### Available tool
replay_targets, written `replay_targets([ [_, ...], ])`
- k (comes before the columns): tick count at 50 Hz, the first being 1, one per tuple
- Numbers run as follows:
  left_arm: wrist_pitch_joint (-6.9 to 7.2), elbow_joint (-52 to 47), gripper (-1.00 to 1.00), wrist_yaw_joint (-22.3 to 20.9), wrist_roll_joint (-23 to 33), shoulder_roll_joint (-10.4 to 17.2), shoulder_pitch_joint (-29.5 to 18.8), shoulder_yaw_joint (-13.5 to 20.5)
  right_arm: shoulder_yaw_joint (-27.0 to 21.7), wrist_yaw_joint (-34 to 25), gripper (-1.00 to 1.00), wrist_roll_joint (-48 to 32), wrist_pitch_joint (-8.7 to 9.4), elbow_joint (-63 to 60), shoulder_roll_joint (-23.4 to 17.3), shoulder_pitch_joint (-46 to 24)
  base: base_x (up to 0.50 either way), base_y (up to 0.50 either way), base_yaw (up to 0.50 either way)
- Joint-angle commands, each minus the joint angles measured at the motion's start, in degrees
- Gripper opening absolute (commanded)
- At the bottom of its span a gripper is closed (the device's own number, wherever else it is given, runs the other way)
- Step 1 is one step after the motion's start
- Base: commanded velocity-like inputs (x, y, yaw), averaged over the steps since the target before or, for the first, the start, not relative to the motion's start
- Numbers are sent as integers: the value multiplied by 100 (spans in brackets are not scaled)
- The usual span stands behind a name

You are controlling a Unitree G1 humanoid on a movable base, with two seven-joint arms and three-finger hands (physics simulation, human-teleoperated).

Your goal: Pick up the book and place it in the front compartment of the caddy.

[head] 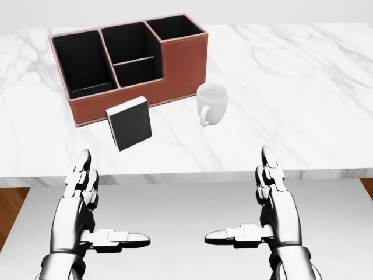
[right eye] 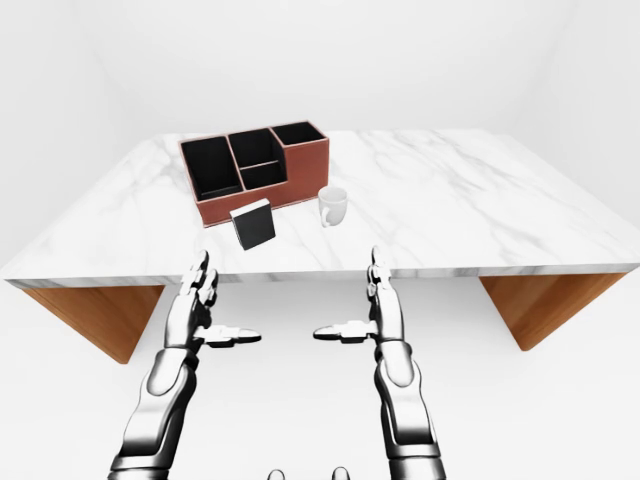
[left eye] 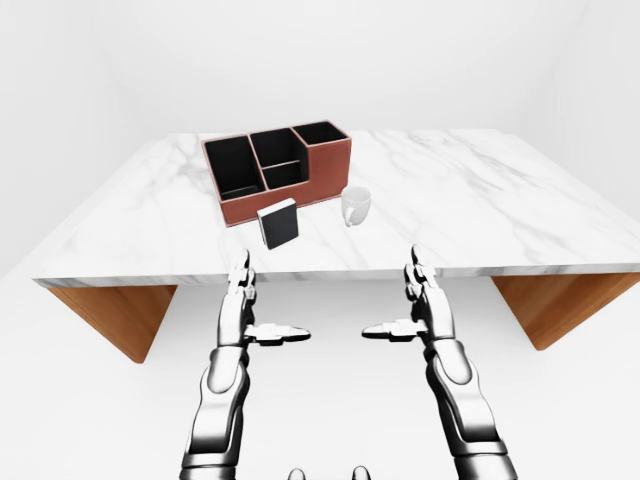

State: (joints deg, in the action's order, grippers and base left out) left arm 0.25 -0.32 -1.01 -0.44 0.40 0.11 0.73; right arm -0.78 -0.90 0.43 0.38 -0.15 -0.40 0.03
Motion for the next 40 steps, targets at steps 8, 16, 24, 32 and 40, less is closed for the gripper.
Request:
replay_targets([
  [8,154,-212,100,-189,-83,68,30,131,-100,-173,100,70,152,-236,-56,52,0,0,0],
  [16,373,-462,100,-225,-112,91,40,164,-117,-183,100,81,280,-444,-63,72,0,0,0],
  [24,475,-884,100,-284,-191,109,58,233,-106,-238,100,47,462,-1064,-71,172,0,0,0],
  [32,475,-1551,100,-352,-245,116,133,243,-174,-282,100,126,462,-1577,-76,200,0,0,0],
  [40,475,-1807,100,-389,-317,144,87,353,-186,-306,100,161,462,-2058,-75,248,0,0,0],
])
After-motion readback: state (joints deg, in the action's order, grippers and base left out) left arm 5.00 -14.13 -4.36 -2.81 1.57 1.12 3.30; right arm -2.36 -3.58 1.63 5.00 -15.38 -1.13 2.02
